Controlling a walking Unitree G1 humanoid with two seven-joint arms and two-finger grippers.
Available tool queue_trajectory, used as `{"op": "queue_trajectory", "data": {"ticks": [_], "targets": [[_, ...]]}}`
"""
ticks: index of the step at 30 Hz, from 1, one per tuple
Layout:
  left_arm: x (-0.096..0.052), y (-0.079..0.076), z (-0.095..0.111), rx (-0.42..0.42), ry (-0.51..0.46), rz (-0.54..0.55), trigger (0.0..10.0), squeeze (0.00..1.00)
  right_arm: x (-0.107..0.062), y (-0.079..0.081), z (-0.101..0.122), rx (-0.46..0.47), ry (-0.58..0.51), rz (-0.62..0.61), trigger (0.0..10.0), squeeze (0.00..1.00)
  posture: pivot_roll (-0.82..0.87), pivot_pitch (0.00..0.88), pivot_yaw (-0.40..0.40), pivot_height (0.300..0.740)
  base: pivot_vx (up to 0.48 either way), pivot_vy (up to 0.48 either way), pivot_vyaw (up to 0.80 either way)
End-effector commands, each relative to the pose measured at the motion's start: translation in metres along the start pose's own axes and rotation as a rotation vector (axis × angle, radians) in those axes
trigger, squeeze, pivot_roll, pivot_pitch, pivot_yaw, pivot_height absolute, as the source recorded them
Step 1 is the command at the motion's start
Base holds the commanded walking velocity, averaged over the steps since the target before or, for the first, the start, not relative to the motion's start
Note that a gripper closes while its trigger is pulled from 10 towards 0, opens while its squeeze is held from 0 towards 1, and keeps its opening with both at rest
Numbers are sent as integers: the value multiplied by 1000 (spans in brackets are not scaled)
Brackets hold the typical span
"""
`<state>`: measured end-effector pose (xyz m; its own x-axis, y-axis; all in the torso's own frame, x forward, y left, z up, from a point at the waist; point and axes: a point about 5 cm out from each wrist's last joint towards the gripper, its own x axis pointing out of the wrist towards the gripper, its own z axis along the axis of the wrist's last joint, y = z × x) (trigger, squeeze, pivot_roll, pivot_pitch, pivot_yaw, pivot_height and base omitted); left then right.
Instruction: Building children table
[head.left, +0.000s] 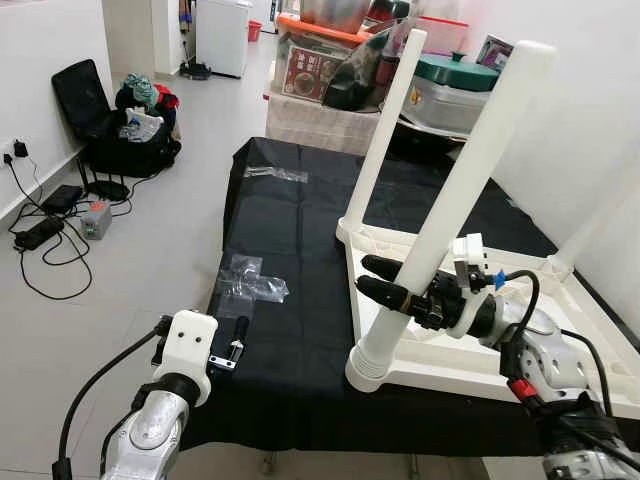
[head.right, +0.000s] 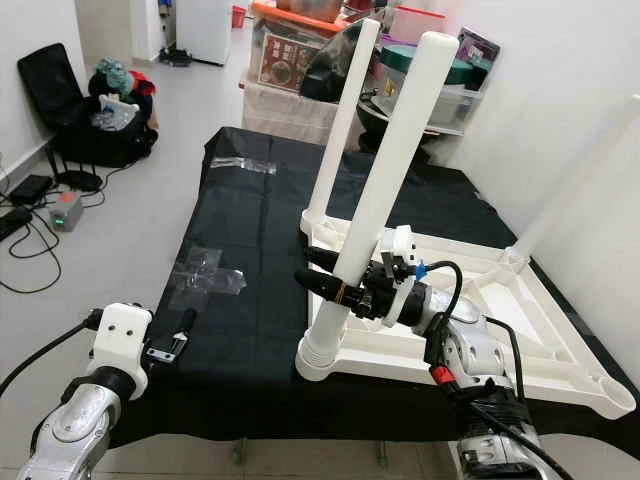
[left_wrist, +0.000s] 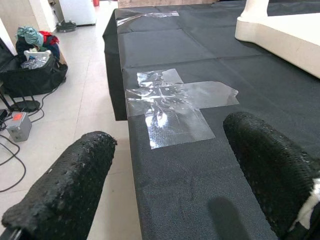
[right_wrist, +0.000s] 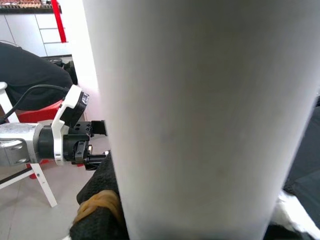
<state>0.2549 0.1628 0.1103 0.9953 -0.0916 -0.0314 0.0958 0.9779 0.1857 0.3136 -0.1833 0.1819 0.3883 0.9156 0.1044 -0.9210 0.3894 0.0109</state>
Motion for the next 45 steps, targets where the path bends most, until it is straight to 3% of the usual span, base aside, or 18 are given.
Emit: {"op": "queue_trajectory", "data": {"ticks": [1, 13, 14, 17, 19, 25, 36, 41, 45], "targets": [[-1, -5, 1, -4, 4, -16, 10000, 0, -3, 4, -23, 75, 75, -8, 0, 0, 141, 0, -192, 740, 0, 0, 0], [-2, -5, 0, -2, 8, -13, 10000, 0, -4, -1, -48, 104, 198, -291, 0, 0, 132, 0, -192, 740, 0, 0, 0], [-2, -4, 0, -2, 8, -13, 10000, 0, -6, -2, -58, 130, 225, -401, 0, 0, 132, 0, -192, 740, 0, 0, 0], [-2, -4, 0, -3, 8, -12, 10000, 0, -8, -1, -68, 144, 254, -496, 0, 0, 129, 0, -191, 740, 0, 0, 0], [-1, -4, 0, -3, 8, -12, 10000, 0, -13, 2, -83, 171, 284, -685, 0, 0, 125, 0, -191, 740, 0, 0, 0], [0, -4, -1, -3, 9, -13, 10000, 0, -28, 3, -96, 197, 318, -1025, 0, 0, 116, 0, -187, 740, 0, 0, 0], [0, -3, -1, 0, 9, -12, 10000, 0, -30, 18, -107, 185, 397, -1306, 0, 0, 120, 0, -188, 740, 0, 0, 0], [0, -3, -1, 1, 8, -11, 10000, 0, -36, 18, -103, 244, 372, -1539, 0, 0, 119, 0, -188, 740, 0, 0, 0], [0, -3, -1, 0, 9, -12, 10000, 0, -41, 16, -102, 296, 344, -1631, 0, 0, 117, 0, -187, 740, 0, 0, 0]]}}
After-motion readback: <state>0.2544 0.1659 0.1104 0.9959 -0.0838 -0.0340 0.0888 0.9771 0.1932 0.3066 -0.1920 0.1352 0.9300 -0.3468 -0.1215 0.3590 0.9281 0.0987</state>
